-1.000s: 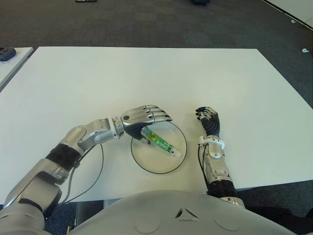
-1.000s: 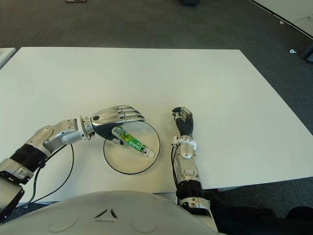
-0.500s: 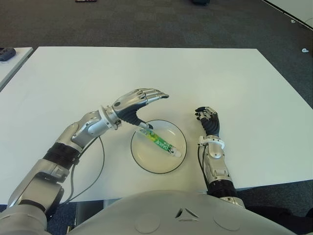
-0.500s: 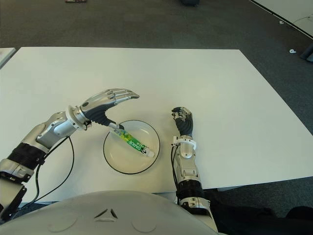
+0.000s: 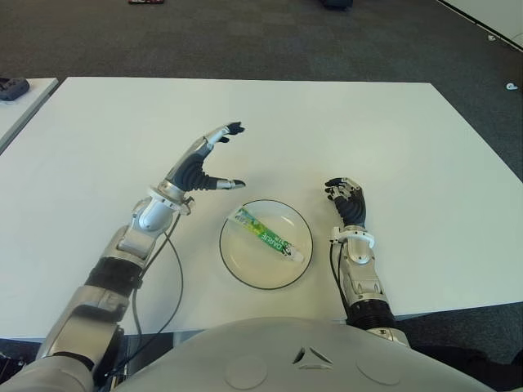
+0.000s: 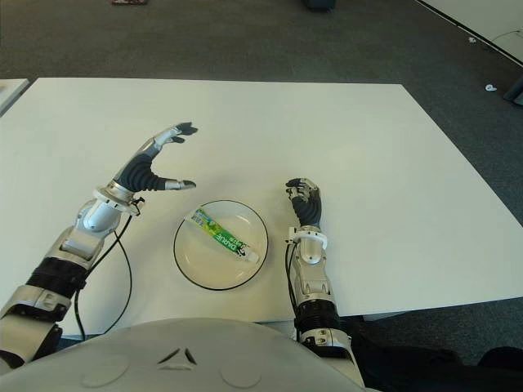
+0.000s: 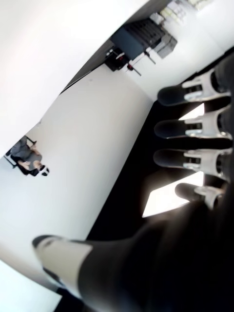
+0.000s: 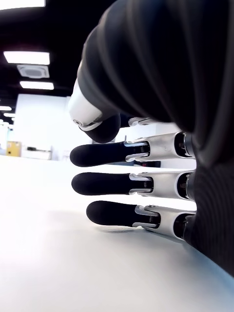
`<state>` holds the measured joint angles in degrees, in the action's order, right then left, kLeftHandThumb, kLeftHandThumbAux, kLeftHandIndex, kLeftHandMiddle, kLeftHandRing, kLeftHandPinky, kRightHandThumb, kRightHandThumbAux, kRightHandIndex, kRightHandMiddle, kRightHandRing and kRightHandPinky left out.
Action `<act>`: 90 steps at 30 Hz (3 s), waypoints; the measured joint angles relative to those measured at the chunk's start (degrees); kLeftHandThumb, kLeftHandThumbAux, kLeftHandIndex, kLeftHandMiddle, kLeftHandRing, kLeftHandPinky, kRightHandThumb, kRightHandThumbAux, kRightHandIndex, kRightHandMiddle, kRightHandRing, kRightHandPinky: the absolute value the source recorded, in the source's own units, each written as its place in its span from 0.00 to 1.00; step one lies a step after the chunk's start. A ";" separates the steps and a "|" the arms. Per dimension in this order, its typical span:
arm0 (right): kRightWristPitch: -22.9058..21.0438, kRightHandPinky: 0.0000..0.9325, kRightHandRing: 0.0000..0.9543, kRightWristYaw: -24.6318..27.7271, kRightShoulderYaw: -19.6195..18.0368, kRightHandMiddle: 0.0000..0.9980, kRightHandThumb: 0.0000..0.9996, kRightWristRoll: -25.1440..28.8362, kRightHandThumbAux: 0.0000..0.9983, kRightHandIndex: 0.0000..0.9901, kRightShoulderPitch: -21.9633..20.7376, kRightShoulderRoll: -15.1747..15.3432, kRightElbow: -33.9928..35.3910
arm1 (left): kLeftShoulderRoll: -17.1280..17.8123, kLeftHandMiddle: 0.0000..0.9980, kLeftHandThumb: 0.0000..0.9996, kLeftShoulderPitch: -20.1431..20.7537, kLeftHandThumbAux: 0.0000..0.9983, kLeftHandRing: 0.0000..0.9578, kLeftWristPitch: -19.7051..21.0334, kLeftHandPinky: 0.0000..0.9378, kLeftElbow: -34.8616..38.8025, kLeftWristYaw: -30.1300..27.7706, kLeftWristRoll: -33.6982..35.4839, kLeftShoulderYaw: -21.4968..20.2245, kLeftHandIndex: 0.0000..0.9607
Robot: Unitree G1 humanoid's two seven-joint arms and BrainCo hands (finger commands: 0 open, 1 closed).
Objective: Put the toothpaste on the table into the plate.
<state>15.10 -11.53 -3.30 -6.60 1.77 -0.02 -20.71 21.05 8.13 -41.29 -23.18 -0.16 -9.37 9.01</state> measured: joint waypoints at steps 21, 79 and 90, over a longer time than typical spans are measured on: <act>0.05 0.51 0.48 -0.53 -0.06 0.47 0.71 0.05 0.73 0.43 -0.45 -0.15 -0.54 | -8.05 0.56 0.71 -0.03 0.72 0.60 -9.01 0.62 -14.64 16.18 -4.07 -10.45 0.45; -0.07 0.50 0.48 -0.03 -0.55 0.48 0.71 0.18 0.73 0.43 -3.70 1.15 -4.11 | -12.96 0.69 0.71 -2.93 0.72 0.71 3.08 0.68 -19.47 16.53 -1.47 -10.43 0.45; 0.76 0.52 0.49 0.64 -0.91 0.49 0.71 0.38 0.73 0.43 -3.70 1.04 -4.12 | -13.44 0.68 0.71 -3.75 0.72 0.69 7.88 0.65 -17.93 14.30 -0.40 -10.30 0.45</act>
<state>15.86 -10.89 -4.21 -6.22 -1.92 1.01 -24.83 7.61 4.38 -33.41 -41.11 14.14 -9.77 -1.30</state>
